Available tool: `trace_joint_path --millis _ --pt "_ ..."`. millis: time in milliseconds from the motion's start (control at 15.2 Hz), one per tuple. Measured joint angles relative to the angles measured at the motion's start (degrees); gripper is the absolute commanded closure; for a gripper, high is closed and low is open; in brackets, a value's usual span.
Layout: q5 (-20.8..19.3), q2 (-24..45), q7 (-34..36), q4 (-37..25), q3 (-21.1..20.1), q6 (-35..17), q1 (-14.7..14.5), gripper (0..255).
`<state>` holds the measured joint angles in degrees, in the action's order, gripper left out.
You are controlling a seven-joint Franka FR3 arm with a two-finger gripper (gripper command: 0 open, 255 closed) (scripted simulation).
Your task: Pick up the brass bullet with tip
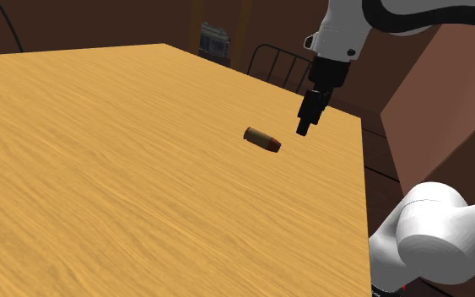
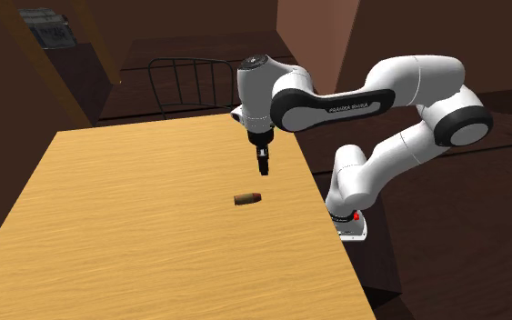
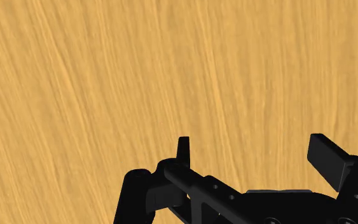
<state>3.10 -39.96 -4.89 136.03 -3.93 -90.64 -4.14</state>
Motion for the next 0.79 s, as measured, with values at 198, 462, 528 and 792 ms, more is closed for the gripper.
trace_joint_path --millis 198,462,528,792 --pt "1.67 2.25 1.64 -1.69 -2.98 -2.0 -1.89 0" --pt "3.32 6.22 4.12 -6.47 -7.13 -3.24 -4.11 0" --pt "3.61 7.08 4.71 -7.5 -8.13 -3.6 -4.62 0" --pt "4.37 8.58 6.19 -8.47 -10.63 -5.34 -5.9 0"
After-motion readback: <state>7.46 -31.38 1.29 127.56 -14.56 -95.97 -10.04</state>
